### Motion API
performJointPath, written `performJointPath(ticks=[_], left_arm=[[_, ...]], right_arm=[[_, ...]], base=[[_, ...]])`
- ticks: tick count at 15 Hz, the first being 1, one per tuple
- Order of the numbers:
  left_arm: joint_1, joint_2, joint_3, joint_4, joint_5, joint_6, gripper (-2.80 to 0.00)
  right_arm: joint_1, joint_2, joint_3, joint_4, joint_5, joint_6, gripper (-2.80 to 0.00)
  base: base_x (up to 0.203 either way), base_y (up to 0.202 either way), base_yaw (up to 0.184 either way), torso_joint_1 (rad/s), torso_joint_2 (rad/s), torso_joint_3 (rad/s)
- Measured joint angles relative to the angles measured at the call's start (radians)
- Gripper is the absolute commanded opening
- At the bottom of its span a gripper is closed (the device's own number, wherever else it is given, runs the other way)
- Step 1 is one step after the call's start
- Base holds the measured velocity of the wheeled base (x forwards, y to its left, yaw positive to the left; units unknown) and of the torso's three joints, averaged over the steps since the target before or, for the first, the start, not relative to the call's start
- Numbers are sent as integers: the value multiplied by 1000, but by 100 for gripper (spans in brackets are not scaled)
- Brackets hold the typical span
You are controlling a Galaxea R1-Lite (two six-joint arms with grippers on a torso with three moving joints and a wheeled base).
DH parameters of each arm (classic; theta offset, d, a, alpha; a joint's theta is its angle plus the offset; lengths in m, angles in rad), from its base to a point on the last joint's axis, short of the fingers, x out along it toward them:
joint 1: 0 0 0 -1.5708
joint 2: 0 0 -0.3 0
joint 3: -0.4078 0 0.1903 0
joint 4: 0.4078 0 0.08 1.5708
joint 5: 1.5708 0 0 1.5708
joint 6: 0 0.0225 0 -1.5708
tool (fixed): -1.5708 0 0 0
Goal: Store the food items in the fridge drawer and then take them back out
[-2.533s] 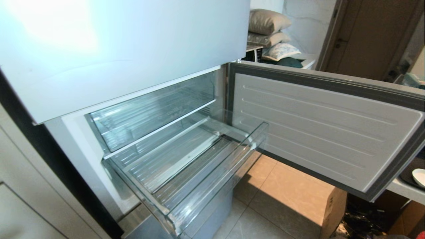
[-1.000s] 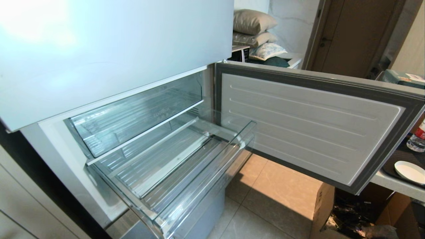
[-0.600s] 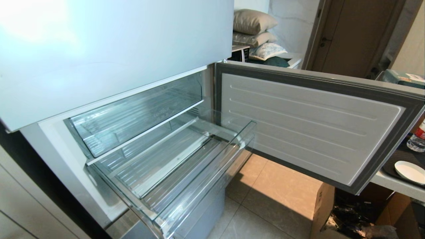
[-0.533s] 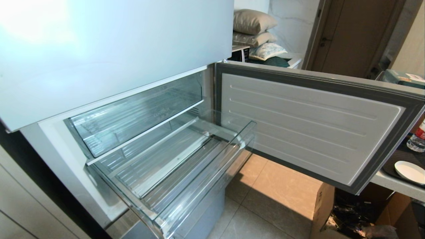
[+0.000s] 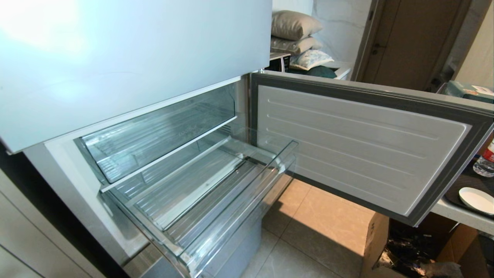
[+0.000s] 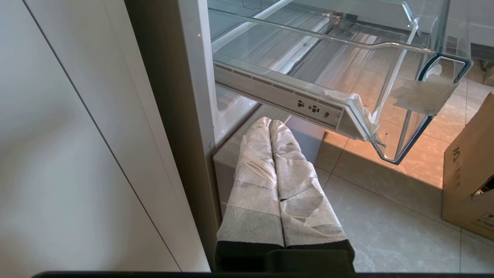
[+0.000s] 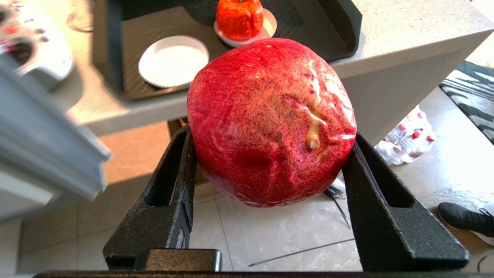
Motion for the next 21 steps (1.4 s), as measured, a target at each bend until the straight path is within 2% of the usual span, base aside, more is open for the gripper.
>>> performJointPath(ticks=[3,6,10,12,14,16,17,21], left_arm=[[0,0,0,0,0,0,-280],[0,0,0,0,0,0,-280],[0,0,0,0,0,0,-280],[0,0,0,0,0,0,-280],[0,0,0,0,0,0,-280],[0,0,0,0,0,0,-280],[0,0,0,0,0,0,-280],[0,0,0,0,0,0,-280]], right_arm=[[-60,246,-42,-213,6,1,-280],[-128,429,-129,-287,12,3,-280],[-145,637,-305,-274,32,5,-280],[-145,726,-416,-217,62,12,-280],[-140,805,-513,-147,146,23,-280],[-125,872,-577,-112,287,50,-280],[-114,893,-590,-110,325,55,-280],[-65,947,-633,-112,335,66,-280]], base=[[0,0,0,0,0,0],[0,0,0,0,0,0],[0,0,0,0,0,0],[0,0,0,0,0,0],[0,0,0,0,0,0],[0,0,0,0,0,0],[0,0,0,0,0,0],[0,0,0,0,0,0]])
